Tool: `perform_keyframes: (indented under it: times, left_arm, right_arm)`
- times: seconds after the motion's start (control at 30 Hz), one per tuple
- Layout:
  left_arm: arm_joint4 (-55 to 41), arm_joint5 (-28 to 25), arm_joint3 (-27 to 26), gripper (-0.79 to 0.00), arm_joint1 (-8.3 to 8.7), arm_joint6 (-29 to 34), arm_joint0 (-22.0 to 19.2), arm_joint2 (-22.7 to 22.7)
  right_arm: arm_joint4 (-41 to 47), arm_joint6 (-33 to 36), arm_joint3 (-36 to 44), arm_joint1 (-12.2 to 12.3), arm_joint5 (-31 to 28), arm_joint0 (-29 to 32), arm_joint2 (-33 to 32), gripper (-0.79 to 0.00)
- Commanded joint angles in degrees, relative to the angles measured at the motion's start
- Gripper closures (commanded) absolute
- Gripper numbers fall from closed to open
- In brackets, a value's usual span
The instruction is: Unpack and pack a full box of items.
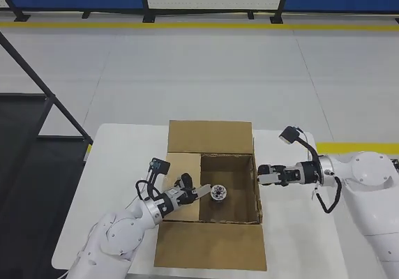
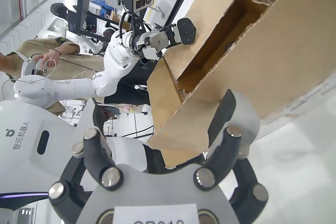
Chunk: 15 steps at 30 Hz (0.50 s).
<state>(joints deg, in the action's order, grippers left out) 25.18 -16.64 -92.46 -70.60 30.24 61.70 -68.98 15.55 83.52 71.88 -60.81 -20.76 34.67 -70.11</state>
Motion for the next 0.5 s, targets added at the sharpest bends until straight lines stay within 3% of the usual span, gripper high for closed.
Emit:
perform_keyframes:
  times: [0.0,0.47]
  left_arm:
    - [0.0,0.0,-0.2,-0.785,0.01,-0.4,0.2,0.0]
    - [-0.5,-0.3,-1.1,-0.785,0.31,-1.5,1.6,-1.0]
  right_arm:
    - [1.0,-0.2,-1.5,-0.4,-0.2,-1.4,2.3,-0.785]
    - [0.2,-4.5,-11.7,-3.7,-4.5,-8.5,15.7,-0.785]
